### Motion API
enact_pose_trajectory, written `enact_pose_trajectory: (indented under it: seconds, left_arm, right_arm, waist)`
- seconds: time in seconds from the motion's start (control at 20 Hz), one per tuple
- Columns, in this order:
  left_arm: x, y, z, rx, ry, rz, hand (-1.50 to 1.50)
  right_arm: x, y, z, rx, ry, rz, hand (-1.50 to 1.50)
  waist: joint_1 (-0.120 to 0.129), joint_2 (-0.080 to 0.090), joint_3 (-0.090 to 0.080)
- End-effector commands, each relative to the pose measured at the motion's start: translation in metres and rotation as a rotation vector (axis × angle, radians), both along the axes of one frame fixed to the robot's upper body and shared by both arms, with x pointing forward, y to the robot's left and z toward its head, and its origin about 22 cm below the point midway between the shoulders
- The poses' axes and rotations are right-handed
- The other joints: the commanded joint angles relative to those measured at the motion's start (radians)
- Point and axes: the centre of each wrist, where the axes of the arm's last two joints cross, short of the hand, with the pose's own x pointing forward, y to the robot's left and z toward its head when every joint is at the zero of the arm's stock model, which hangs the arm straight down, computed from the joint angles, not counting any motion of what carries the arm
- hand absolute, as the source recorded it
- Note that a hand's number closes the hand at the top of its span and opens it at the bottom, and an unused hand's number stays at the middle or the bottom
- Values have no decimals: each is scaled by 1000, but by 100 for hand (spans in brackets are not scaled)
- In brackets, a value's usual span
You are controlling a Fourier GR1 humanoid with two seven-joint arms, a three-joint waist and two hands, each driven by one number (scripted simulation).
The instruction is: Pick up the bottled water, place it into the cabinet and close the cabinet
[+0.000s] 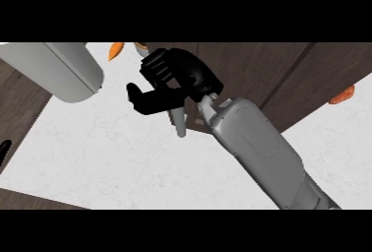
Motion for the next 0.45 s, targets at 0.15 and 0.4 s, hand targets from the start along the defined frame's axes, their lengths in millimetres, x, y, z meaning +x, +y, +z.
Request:
enact_pose_trajectory:
  seconds: [0.15, 0.4]
  left_arm:
    - [-9, 5, 0, -22, 5, 16, -150]
    - [-1, 3, 1, -9, -1, 7, -150]
  right_arm:
    - [33, -6, 16, 170, 29, -241, -150]
    - [33, 5, 18, 180, 21, -218, -150]
  waist:
    - [3, 14, -2]
    - [-27, 24, -3]
